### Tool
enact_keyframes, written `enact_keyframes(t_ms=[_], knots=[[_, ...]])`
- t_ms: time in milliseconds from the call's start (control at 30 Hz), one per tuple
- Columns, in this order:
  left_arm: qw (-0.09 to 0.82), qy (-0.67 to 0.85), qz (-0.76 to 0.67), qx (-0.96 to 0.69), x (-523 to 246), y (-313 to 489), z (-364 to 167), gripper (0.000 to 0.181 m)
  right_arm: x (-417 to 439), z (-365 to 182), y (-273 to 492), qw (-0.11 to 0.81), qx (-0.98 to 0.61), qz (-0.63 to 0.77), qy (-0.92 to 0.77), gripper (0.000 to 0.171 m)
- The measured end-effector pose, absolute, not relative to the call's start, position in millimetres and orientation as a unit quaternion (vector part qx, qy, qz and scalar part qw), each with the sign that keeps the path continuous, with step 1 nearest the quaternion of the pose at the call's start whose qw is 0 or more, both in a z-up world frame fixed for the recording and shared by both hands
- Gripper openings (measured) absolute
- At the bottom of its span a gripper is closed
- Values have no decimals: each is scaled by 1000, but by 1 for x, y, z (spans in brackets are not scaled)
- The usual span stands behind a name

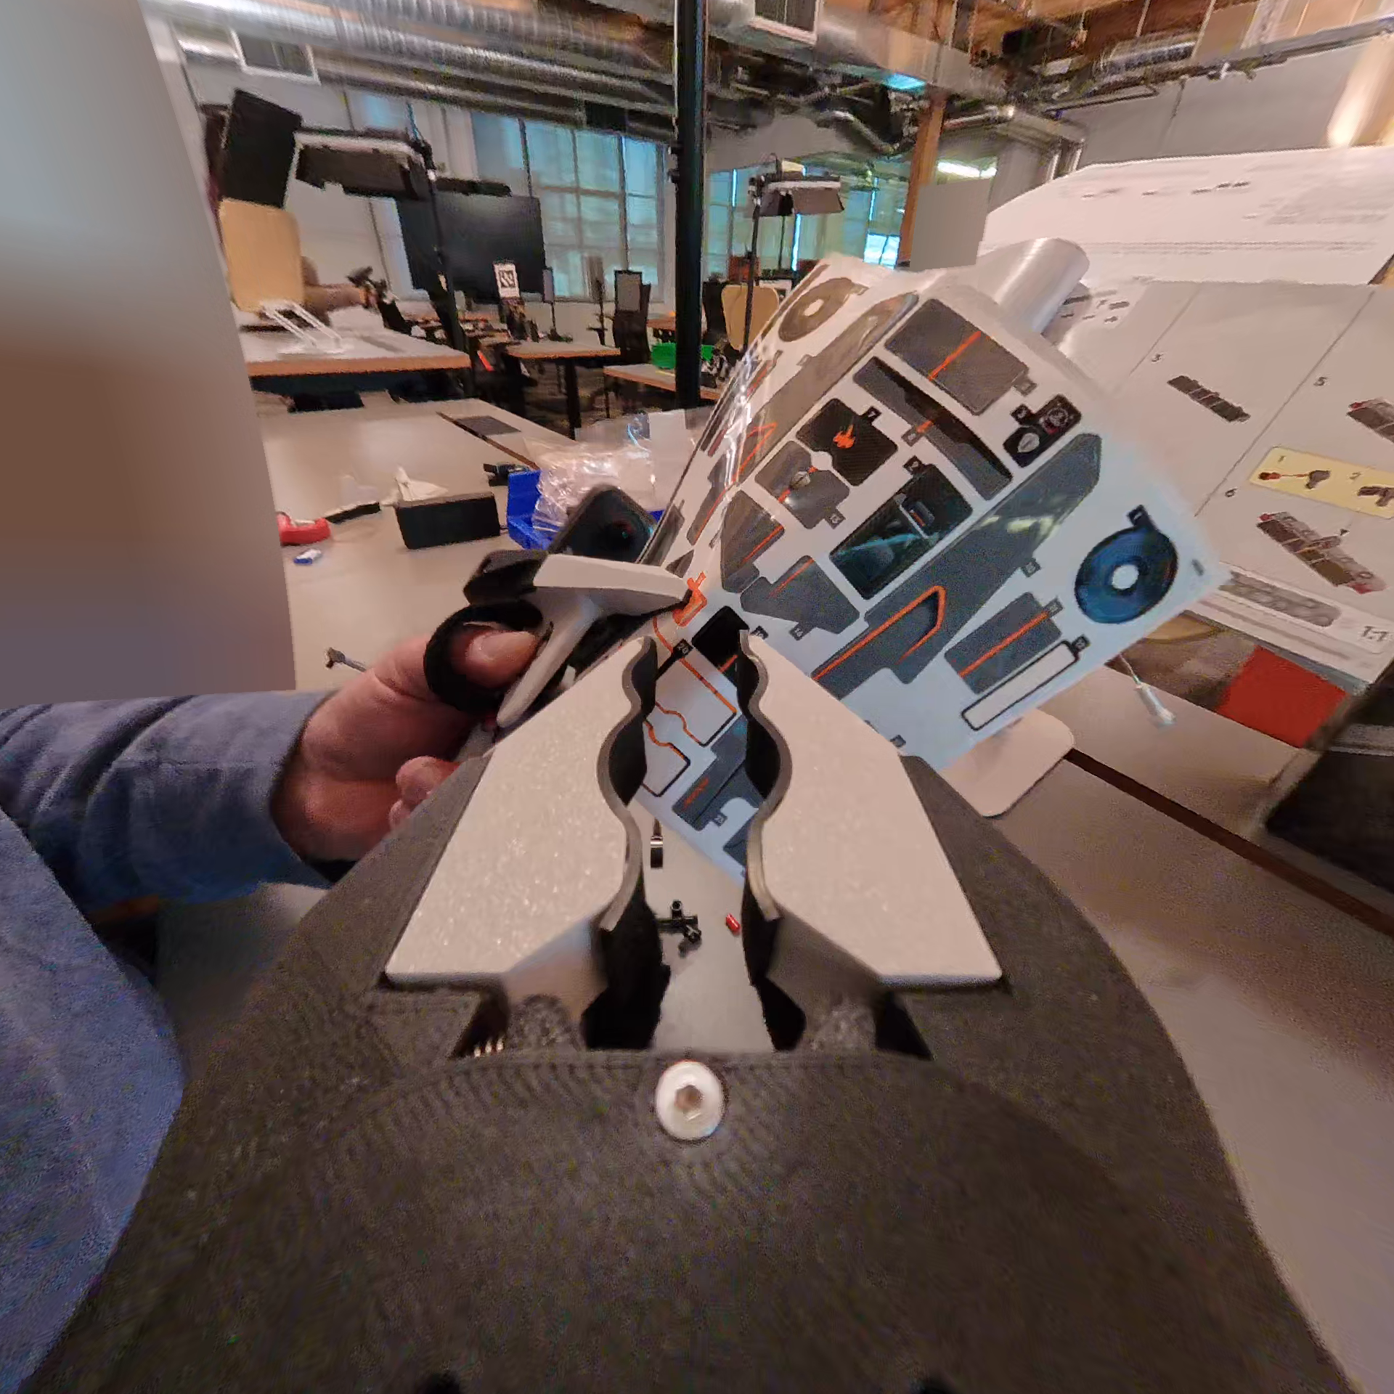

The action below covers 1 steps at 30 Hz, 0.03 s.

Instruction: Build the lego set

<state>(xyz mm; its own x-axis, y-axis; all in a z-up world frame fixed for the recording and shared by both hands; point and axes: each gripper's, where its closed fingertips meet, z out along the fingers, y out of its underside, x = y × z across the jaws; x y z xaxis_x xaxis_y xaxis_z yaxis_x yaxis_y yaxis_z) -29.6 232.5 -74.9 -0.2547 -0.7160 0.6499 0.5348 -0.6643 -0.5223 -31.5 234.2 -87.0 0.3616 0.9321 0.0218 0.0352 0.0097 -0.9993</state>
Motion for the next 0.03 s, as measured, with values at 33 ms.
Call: enact_keyframes(t_ms=[33], knots=[[394,94,-793,-456,-30,233,-75,0,-32,-88,234,579,-587,388,-412,18]])
